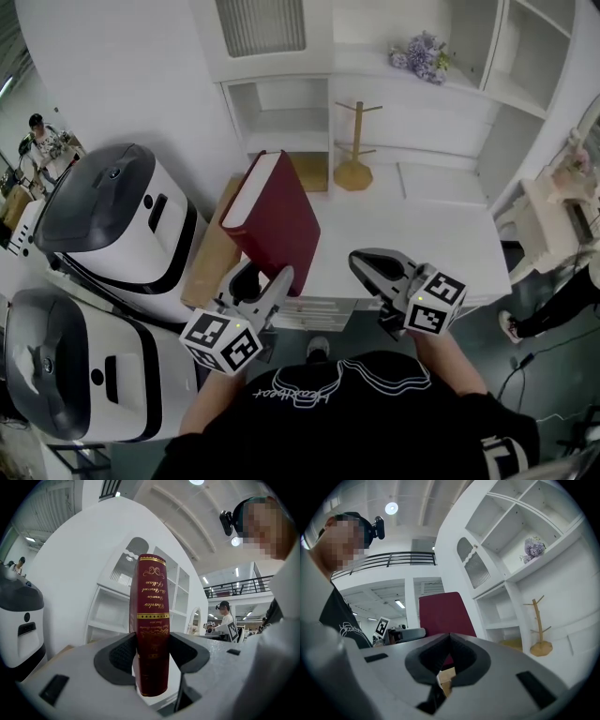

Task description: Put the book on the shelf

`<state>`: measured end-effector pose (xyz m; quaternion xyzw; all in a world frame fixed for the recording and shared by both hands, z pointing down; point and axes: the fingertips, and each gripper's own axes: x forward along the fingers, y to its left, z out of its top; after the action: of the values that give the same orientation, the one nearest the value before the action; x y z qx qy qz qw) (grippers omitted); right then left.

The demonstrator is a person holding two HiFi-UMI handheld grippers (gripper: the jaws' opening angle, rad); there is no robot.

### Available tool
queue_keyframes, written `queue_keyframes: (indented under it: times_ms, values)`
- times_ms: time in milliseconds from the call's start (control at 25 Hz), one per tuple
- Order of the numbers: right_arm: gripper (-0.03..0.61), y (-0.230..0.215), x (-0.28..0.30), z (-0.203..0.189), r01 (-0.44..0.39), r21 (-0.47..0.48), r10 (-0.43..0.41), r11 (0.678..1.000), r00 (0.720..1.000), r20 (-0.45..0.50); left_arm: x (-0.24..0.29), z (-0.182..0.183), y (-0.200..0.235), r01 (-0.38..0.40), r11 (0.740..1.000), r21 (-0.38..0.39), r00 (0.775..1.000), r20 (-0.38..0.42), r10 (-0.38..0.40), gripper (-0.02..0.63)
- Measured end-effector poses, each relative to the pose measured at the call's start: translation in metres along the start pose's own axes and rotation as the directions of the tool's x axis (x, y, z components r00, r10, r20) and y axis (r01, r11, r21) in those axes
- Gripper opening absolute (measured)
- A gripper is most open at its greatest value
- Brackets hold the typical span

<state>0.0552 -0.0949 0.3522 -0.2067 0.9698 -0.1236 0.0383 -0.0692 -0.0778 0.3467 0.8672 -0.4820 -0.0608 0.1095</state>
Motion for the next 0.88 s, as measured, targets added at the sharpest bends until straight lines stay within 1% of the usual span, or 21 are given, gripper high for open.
queue_keyframes:
  times_ms: [200, 520, 880]
  values:
    - [0.006, -0.033, 0.031, 0.011, 0.015, 0.004, -0.015, 1.000, 1.000, 0.000, 0.032, 0.009, 0.035, 0.011, 1.000, -0.005, 1.000, -0.008, -0.011, 0.221]
    - [0.006, -0.078, 0.064, 0.020, 0.059, 0.005, -0.059, 0.998, 0.998, -0.005, 0.077, 0.020, 0.087, 0.001, 1.000, 0.024, 1.000, -0.028, -0.001, 0.221]
    - [0.006, -0.108, 0.093, 0.028, 0.079, -0.016, -0.079, 0.997, 0.997, -0.012, 0.112, 0.031, 0.132, -0.032, 0.996, 0.087, 0.999, -0.032, 0.034, 0.221]
